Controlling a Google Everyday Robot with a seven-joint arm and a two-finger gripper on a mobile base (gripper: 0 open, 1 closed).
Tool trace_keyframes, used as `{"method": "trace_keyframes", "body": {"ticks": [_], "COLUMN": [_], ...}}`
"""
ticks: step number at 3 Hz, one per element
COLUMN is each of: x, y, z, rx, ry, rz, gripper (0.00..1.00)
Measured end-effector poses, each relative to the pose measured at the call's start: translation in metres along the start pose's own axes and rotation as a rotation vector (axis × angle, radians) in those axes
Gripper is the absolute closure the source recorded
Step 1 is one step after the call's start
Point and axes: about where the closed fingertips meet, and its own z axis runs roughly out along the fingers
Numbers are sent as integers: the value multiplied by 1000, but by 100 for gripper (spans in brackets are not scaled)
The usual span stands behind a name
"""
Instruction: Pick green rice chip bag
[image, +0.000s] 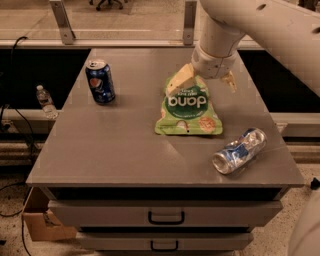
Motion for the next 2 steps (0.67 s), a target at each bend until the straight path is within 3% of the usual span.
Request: {"method": "trace_keyframes", "body": {"ticks": [2], "x": [-8], "y": [30], "z": [16], "rx": [-84], "ry": [41], "rz": [2], "gripper": [37]}}
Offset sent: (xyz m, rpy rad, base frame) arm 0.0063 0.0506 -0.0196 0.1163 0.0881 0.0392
